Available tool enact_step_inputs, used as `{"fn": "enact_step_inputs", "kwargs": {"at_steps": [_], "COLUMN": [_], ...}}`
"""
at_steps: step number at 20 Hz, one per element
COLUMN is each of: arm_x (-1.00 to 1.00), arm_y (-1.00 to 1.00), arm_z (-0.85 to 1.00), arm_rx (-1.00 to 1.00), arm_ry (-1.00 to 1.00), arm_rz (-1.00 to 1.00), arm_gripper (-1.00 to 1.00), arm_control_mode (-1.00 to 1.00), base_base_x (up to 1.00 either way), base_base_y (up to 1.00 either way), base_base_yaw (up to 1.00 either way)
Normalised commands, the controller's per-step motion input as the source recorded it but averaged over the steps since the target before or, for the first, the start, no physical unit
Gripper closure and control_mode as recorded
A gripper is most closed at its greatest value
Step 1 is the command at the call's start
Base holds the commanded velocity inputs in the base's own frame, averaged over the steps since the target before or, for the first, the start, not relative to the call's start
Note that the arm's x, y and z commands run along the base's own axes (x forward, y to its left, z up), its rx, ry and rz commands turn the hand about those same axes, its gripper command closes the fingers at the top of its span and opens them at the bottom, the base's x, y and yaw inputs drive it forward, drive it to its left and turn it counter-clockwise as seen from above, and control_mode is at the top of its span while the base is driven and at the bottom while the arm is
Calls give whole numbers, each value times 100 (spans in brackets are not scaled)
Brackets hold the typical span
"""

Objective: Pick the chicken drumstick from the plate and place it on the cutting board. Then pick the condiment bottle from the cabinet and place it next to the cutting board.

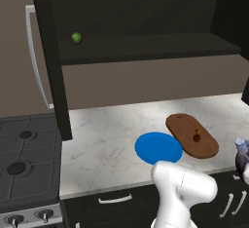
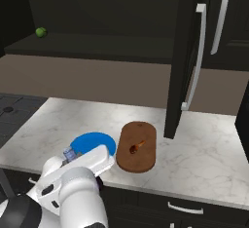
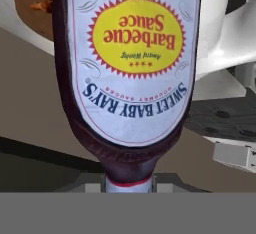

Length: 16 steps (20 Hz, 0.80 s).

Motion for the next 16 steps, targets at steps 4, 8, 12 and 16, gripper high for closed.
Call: {"fn": "enact_step_inputs", "kwargs": {"at_steps": [4, 8, 12, 16], "arm_x": [44, 32, 18, 15], "arm_y": [-7, -11, -14, -19], "arm_z": [-18, -16, -13, -5], "arm_rx": [0, 0, 0, 0], "arm_ry": [0, 0, -1, -1], "arm_rz": [0, 0, 0, 0], "arm_gripper": [100, 100, 100, 100], "arm_control_mode": [-100, -100, -100, -100], "base_base_x": [0, 0, 0, 0], "base_base_y": [0, 0, 0, 0], "base_base_yaw": [0, 0, 0, 0]}}
